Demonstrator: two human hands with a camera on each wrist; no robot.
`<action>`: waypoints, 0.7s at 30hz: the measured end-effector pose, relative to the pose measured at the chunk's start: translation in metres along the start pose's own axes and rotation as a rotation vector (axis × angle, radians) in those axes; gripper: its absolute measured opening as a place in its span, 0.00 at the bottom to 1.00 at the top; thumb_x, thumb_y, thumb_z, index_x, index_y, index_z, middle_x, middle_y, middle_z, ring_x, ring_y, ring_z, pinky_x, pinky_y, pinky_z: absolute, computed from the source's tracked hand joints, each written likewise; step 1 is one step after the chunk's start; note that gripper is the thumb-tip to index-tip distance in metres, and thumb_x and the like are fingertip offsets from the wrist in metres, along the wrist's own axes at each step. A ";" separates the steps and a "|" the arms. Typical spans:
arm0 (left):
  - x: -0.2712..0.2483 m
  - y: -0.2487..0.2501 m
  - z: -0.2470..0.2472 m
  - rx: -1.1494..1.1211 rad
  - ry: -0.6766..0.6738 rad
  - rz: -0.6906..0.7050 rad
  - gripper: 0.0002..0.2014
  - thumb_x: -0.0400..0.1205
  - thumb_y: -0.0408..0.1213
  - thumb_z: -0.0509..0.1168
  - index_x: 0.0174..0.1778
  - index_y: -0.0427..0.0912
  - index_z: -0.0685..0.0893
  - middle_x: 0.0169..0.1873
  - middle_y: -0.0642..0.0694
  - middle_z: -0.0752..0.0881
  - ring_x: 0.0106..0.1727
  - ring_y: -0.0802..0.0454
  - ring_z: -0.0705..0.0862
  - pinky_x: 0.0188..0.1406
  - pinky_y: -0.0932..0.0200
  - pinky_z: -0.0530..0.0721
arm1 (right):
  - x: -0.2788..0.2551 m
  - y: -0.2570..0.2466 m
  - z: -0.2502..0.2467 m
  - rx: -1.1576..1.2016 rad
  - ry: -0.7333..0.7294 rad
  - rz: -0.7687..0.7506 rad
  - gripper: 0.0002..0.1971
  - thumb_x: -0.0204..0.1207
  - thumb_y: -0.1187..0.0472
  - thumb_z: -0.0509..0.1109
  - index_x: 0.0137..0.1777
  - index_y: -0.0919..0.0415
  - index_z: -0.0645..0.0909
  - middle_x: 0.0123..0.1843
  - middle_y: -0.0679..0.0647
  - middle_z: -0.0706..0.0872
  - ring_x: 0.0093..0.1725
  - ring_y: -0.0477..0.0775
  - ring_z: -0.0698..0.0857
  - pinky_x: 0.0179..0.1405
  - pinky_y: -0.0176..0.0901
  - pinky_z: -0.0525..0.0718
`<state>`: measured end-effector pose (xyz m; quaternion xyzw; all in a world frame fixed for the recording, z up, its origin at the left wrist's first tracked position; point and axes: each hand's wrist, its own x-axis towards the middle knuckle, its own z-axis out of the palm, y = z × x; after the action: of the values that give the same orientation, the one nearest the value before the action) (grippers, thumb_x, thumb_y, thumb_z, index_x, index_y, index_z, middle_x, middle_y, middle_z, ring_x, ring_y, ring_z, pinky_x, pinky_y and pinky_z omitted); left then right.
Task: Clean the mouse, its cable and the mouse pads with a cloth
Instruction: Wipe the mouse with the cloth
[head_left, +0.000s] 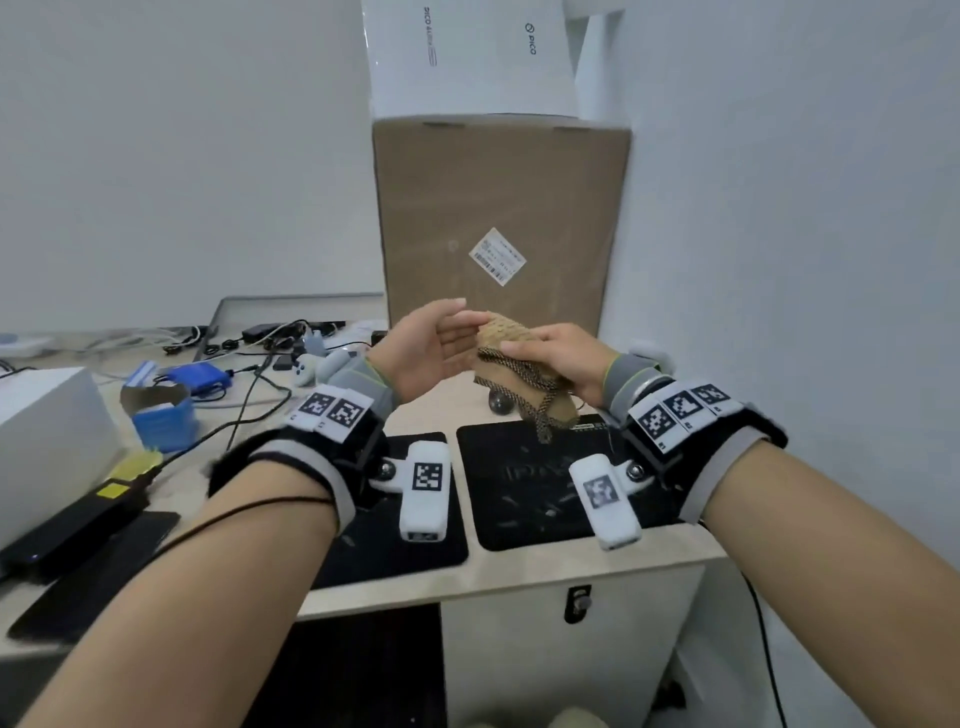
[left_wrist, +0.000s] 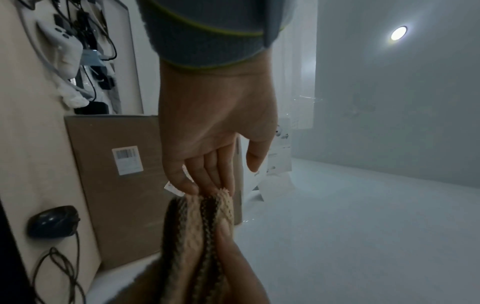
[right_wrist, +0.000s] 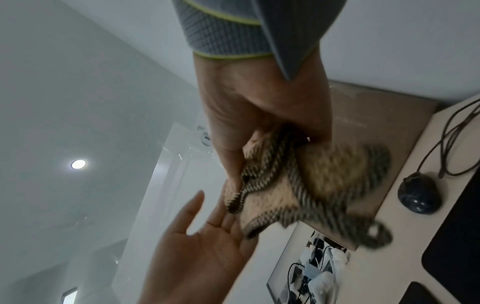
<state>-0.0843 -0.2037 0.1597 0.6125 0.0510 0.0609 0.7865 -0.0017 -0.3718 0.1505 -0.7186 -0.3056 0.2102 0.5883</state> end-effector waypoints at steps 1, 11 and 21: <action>0.008 -0.006 0.003 -0.002 0.013 -0.020 0.16 0.84 0.45 0.57 0.51 0.39 0.87 0.45 0.48 0.88 0.47 0.55 0.84 0.48 0.61 0.81 | 0.000 0.002 -0.007 0.048 0.017 0.003 0.06 0.75 0.62 0.73 0.50 0.63 0.87 0.43 0.57 0.91 0.40 0.53 0.89 0.40 0.40 0.89; 0.124 -0.061 0.039 0.175 -0.054 -0.213 0.11 0.85 0.39 0.59 0.41 0.44 0.85 0.39 0.50 0.88 0.48 0.52 0.84 0.53 0.55 0.76 | 0.048 0.050 -0.066 0.460 0.309 0.070 0.05 0.74 0.55 0.70 0.41 0.56 0.83 0.32 0.56 0.83 0.23 0.53 0.80 0.27 0.43 0.78; 0.245 -0.131 -0.028 1.329 0.238 -0.505 0.40 0.66 0.59 0.74 0.66 0.34 0.78 0.63 0.38 0.82 0.64 0.41 0.80 0.64 0.52 0.77 | 0.100 0.106 -0.102 0.379 0.376 0.218 0.30 0.61 0.54 0.81 0.63 0.64 0.79 0.55 0.65 0.88 0.45 0.61 0.89 0.35 0.53 0.89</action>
<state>0.1582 -0.1701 0.0244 0.9203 0.3027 -0.1003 0.2268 0.1588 -0.3890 0.0759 -0.6509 -0.0673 0.1887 0.7322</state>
